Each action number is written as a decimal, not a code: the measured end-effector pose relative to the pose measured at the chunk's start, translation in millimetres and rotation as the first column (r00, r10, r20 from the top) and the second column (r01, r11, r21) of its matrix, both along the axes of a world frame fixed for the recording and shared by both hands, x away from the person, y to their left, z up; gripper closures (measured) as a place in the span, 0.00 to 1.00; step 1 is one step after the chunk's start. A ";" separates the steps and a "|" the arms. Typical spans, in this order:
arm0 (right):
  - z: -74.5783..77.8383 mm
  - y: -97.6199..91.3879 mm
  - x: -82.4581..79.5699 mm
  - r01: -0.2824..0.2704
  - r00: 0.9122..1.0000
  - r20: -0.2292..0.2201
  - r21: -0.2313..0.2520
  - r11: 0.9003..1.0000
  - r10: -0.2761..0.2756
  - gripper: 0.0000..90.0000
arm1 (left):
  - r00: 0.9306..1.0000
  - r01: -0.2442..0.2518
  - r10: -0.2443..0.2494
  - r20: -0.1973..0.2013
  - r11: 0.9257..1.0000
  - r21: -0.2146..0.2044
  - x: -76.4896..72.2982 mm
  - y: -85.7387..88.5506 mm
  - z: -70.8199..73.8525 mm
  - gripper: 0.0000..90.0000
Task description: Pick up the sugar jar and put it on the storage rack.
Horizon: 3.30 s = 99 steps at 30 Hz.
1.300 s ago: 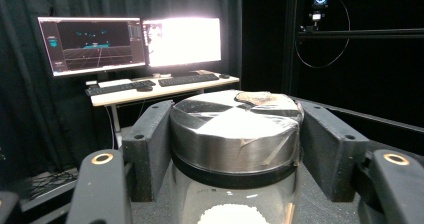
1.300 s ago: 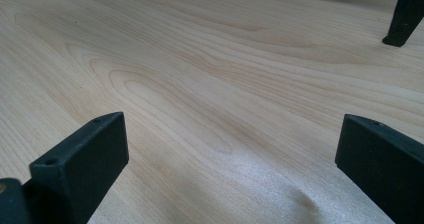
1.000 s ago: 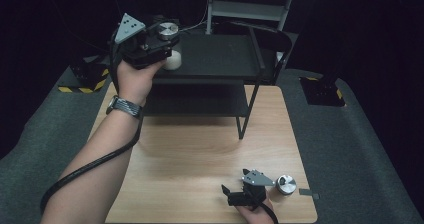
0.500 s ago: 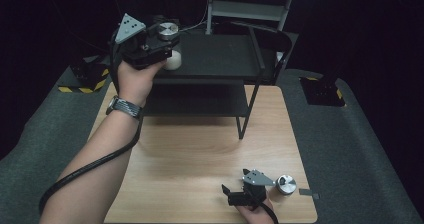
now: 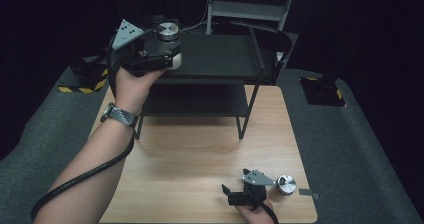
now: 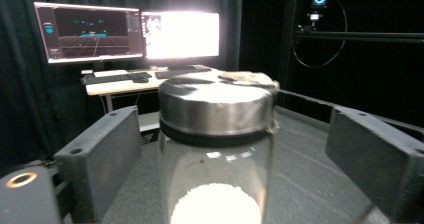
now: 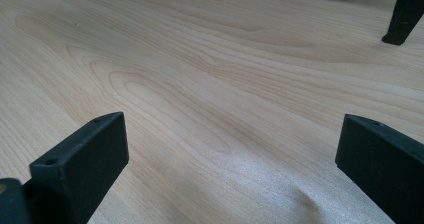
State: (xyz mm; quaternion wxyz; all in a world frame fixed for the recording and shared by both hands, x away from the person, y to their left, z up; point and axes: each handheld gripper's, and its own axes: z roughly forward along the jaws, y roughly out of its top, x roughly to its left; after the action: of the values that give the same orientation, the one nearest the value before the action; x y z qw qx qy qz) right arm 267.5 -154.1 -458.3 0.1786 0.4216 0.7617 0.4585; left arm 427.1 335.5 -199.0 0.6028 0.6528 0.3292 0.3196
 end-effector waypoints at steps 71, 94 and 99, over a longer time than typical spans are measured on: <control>1.5 3.1 -0.2 -0.005 1.000 0.002 -0.020 1.000 0.005 0.00 | 0.971 0.154 -0.120 -0.206 0.975 0.158 -105.1 51.1 -173.0 0.00; 0.9 9.1 -6.0 0.012 0.999 0.033 -0.046 0.999 -0.011 0.00 | 0.919 0.182 -0.083 -0.385 0.956 0.230 -136.9 61.9 -249.7 0.05; 2.9 12.5 -5.0 0.013 1.000 0.024 -0.064 0.998 -0.011 0.00 | 0.924 0.166 -0.060 -0.378 0.953 0.254 -140.4 60.1 -248.5 0.03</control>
State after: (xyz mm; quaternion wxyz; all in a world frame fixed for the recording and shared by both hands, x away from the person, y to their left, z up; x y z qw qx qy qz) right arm 262.5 -141.7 -455.4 0.2037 0.4147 0.7713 0.4377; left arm 286.7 395.6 -447.5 0.4497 0.7977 0.3484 0.2002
